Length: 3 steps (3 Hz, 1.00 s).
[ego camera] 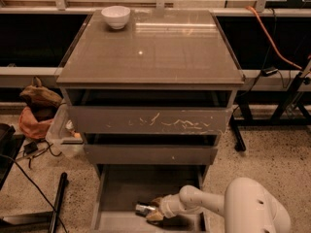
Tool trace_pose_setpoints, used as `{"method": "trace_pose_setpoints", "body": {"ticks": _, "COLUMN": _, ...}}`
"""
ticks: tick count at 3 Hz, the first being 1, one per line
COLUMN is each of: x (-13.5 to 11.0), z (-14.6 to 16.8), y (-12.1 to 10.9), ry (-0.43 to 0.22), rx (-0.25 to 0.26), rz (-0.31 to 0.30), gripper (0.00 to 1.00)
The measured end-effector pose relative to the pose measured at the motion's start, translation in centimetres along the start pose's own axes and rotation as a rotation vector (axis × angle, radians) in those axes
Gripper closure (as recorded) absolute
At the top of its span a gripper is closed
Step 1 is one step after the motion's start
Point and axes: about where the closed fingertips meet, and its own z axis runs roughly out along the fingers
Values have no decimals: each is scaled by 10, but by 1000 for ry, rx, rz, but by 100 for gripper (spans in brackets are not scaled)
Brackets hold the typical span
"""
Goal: Place redbull can into bottom drawer
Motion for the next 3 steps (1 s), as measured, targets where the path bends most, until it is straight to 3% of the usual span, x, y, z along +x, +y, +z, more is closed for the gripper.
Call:
{"method": "trace_pose_setpoints", "body": {"ticks": 1, "x": 0, "z": 0, "y": 0, "ry": 0, "rx": 0, "rz": 0, "gripper": 0}}
{"method": "trace_pose_setpoints", "body": {"ticks": 2, "x": 0, "z": -4, "y": 0, "ry": -1, "rx": 6, "rz": 1, "gripper": 0}}
{"method": "trace_pose_setpoints", "body": {"ticks": 3, "x": -3, "z": -52, "y": -9, "ry": -21, "rx": 78, "rz": 21, "gripper": 0}}
